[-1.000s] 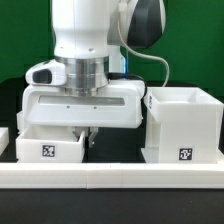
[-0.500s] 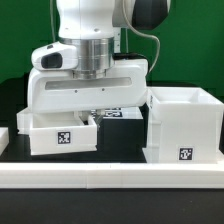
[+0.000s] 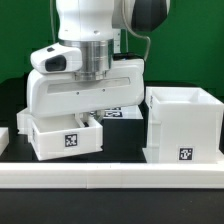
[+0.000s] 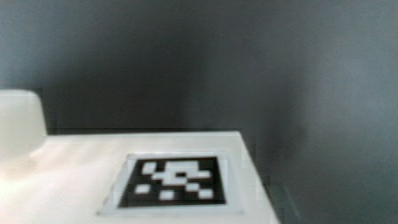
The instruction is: Assemble drawer
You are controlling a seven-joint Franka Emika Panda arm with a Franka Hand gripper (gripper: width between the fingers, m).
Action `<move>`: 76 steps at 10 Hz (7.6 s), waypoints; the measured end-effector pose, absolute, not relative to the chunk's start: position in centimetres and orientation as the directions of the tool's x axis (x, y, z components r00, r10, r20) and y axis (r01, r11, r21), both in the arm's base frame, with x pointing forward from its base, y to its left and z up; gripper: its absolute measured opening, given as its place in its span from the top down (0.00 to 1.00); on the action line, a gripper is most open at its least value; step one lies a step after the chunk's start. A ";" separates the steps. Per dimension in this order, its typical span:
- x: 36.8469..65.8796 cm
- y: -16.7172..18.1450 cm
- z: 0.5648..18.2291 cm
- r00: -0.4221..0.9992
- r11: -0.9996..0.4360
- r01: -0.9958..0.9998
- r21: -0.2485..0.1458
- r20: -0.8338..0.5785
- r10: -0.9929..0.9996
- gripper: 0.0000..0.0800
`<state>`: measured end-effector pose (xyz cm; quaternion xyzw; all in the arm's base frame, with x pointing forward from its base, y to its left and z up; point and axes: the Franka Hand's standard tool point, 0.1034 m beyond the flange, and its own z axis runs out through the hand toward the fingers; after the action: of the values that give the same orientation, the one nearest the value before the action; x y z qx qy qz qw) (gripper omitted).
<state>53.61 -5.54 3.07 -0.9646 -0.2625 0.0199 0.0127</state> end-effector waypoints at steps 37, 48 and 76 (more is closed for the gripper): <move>53.2 -0.9 0.9 0.033 -0.034 0.999 -0.016 -0.035 0.999 0.95; 54.1 -0.8 1.2 0.025 -0.024 1.000 0.009 -0.043 0.999 0.95; 54.3 0.1 0.6 0.043 -0.042 0.999 0.022 -0.064 0.997 0.95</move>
Offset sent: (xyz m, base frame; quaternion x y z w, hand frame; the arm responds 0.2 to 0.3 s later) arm 0.0000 0.0000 0.0000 0.0000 0.0000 -0.1938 0.9810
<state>54.26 0.11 0.65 -0.7215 -0.6916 0.0156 -0.0299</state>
